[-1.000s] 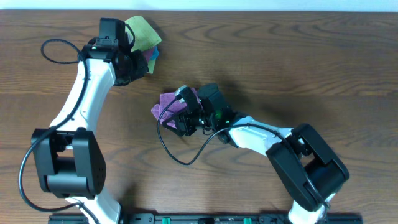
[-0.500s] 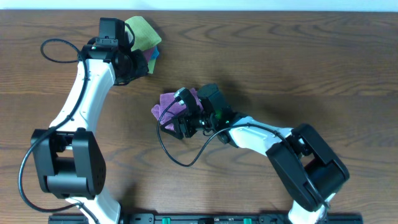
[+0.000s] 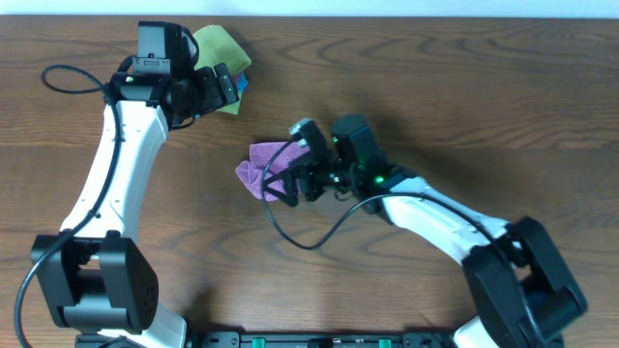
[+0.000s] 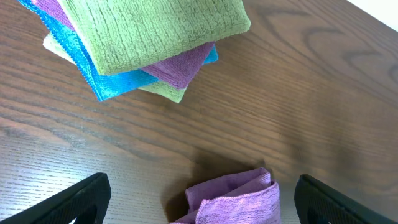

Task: Fold the cloth

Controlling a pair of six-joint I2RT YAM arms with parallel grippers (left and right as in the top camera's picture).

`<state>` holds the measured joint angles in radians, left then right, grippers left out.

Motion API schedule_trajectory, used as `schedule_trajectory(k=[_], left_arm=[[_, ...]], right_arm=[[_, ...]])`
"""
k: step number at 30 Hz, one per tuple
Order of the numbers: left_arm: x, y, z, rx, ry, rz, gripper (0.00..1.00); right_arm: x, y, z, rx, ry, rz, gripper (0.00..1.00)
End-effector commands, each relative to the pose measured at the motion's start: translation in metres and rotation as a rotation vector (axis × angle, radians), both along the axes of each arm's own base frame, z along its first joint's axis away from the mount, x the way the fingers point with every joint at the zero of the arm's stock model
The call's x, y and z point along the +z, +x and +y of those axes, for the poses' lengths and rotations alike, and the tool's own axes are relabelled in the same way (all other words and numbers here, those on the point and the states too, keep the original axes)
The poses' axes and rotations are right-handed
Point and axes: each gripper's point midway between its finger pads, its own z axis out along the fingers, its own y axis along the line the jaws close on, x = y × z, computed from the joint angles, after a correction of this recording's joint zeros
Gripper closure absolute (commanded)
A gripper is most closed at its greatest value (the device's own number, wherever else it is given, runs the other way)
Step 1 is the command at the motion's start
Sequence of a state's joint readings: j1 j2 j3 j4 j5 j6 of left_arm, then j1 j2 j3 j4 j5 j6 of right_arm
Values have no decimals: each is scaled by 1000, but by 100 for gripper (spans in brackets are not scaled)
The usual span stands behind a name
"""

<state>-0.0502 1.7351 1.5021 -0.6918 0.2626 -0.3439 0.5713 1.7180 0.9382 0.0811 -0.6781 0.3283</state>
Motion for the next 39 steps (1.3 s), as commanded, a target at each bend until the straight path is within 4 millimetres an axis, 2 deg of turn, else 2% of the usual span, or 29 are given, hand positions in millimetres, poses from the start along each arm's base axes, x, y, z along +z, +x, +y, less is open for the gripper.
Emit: schedule_trajectory(k=[1,5,9,12,16,18,22,26,29,34,39], left_arm=[[21,3,0,8,-21,-47,4],[25,2,-7,-15,-55,-51,5],[26,-4,-17,-49,-107,-34,5],[24,-11,-21,-62,-129,-4,5],[19,-20,-20,-61,-142,41,4],[18,-22,-20,-66,-153,52,4],[21,-25,-27,-90,-202,57,5],[21,-25,-27,-91,-204,57,4],[21,-24,-24,-84,-204,55,5],[21,-20,-2,-31,-205,50,5],[23,-17,30,39,-234,40,5]], right_arm=[[15,20,-28,-50,-58,-106,1],[19,32,-78,-152,-183,-136,1],[39,37,-135,-270,-265,-158,1],[53,28,-175,-334,-308,-153,1],[68,6,-226,-405,-368,-147,1],[78,-4,-234,-403,-342,-173,1],[88,-12,-216,-333,-246,-208,1],[72,-9,-180,-253,-171,-136,1],[59,1,-142,-185,-117,-106,1],[37,13,-80,-105,0,-33,1],[10,7,-33,-24,82,68,1]])
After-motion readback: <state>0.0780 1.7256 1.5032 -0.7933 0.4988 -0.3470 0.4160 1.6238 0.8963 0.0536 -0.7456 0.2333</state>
